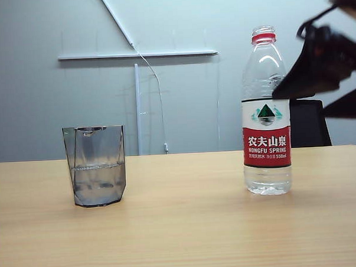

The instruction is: Pick up the mineral water bottle on the table and pour water into the mug until it's half full.

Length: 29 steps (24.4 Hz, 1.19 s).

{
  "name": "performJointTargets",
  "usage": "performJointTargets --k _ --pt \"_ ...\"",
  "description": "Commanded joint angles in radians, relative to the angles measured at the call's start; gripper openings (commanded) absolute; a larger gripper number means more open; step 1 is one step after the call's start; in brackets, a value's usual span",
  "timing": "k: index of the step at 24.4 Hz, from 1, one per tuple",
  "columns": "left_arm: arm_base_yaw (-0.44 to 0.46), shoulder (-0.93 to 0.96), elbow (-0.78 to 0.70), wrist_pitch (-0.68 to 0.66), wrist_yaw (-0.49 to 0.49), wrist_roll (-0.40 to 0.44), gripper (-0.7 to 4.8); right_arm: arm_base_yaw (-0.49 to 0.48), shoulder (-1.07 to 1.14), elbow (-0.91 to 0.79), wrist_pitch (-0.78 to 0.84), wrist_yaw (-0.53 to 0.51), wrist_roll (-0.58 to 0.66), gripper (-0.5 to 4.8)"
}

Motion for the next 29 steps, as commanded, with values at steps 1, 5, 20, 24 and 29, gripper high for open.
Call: performJointTargets --k 1,5,20,24,29 --pt "0.059 0.002 0.002 0.012 0.002 -0.003 -0.02 0.001 -0.102 0.004 -0.079 -0.007 0.015 4.32" --pt "0.095 0.002 0.002 0.012 0.002 -0.003 -0.02 0.001 -0.262 0.004 -0.207 -0.007 0.015 3.07" --pt "0.095 0.002 0.002 0.012 0.002 -0.003 -0.02 0.001 -0.477 0.004 -0.373 0.087 0.013 -0.05" --pt "0.095 0.002 0.002 0.011 0.002 -0.003 -0.02 0.001 -0.477 0.004 -0.374 0.086 0.013 -0.05" --pt "0.095 0.002 0.002 0.011 0.002 -0.003 -0.02 0.001 -0.477 0.004 -0.376 0.087 0.013 -0.05"
